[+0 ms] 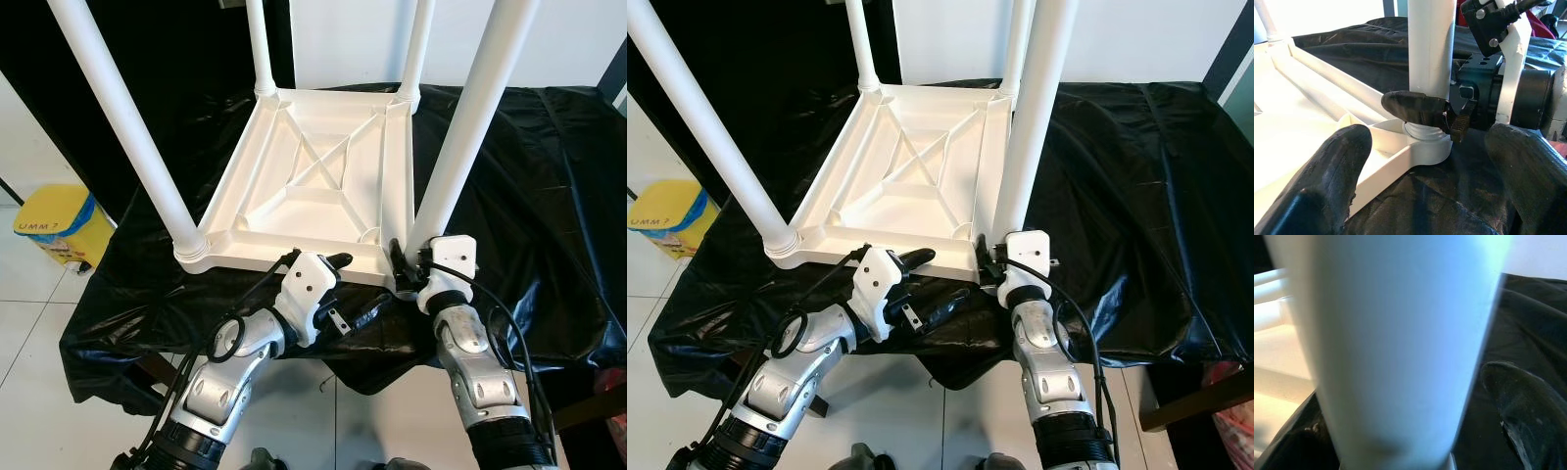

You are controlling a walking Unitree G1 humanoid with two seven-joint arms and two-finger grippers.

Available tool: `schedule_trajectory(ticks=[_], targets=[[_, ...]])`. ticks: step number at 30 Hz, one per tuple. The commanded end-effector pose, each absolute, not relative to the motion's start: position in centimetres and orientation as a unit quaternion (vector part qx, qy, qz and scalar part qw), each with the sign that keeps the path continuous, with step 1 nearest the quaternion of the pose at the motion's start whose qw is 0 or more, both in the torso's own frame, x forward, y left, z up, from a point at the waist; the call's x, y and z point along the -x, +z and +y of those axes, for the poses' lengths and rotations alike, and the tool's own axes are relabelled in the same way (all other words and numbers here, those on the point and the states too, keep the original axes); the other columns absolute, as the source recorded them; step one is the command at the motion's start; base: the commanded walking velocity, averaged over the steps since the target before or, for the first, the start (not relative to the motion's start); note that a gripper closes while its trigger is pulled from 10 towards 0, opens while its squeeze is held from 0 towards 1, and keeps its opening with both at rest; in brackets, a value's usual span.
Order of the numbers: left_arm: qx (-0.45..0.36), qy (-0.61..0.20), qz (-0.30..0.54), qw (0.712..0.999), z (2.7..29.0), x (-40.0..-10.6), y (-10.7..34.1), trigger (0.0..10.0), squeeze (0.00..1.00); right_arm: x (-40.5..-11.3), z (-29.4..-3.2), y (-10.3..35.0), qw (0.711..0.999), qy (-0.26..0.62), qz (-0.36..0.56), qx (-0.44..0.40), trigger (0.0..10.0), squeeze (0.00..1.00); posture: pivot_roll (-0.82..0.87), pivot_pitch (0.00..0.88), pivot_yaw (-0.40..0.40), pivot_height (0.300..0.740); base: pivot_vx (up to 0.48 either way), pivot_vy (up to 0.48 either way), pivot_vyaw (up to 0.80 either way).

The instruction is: Building children table

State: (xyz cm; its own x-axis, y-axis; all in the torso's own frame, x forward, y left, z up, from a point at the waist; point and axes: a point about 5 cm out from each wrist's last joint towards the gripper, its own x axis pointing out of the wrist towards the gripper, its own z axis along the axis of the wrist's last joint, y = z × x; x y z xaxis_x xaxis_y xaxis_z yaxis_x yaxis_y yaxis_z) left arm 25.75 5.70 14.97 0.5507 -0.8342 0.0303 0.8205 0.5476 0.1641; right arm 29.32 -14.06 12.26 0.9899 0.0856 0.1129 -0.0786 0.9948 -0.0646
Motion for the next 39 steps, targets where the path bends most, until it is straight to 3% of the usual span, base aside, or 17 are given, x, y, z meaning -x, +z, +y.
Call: schedule_trajectory(ticks=[1,12,16,30,31,32,33,39], targets=[[-0.066,-0.458,-0.052,0.885,6.0,-26.1,14.9,10.0,0.00,-29.1,-14.0,12.1,0.996,0.069,-0.060,0.026,10.0,0.00,-0.13,0.077,0.022,0.740,0.000,0.000,0.00],[-0.070,-0.465,-0.053,0.881,5.9,-26.3,15.0,10.0,0.00,-29.9,-15.4,12.6,0.978,0.190,-0.055,0.060,10.0,0.00,-0.13,0.072,0.034,0.740,0.000,0.000,0.00],[-0.071,-0.468,-0.053,0.879,5.9,-26.3,15.0,10.0,0.00,-30.5,-15.7,12.2,0.959,0.265,-0.031,0.092,10.0,0.00,-0.13,0.073,0.037,0.740,0.000,0.000,0.00],[-0.072,-0.469,-0.054,0.879,5.9,-26.4,15.1,10.0,0.00,-31.9,-15.0,12.1,0.939,0.320,-0.018,0.123,10.0,0.00,-0.12,0.067,0.043,0.740,0.000,0.000,0.00],[-0.072,-0.469,-0.055,0.879,5.9,-26.4,15.1,10.0,0.00,-32.3,-15.0,12.2,0.938,0.323,-0.016,0.127,8.9,0.00,-0.12,0.062,0.042,0.740,0.000,0.000,0.00],[-0.072,-0.469,-0.055,0.879,5.9,-26.4,15.1,10.0,0.00,-32.3,-15.0,12.2,0.938,0.323,-0.016,0.127,8.9,0.00,-0.12,0.062,0.042,0.740,0.000,0.000,0.00],[-0.072,-0.469,-0.055,0.878,5.9,-26.3,15.1,10.0,0.00,-32.6,-15.1,12.3,0.936,0.326,-0.015,0.129,0.0,0.00,-0.12,0.062,0.040,0.740,0.000,0.000,0.00],[-0.072,-0.468,-0.055,0.879,6.0,-26.2,15.1,10.0,0.00,-32.6,-15.3,11.8,0.938,0.326,-0.011,0.118,0.0,0.00,-0.11,0.055,0.030,0.740,0.000,0.000,0.00]])
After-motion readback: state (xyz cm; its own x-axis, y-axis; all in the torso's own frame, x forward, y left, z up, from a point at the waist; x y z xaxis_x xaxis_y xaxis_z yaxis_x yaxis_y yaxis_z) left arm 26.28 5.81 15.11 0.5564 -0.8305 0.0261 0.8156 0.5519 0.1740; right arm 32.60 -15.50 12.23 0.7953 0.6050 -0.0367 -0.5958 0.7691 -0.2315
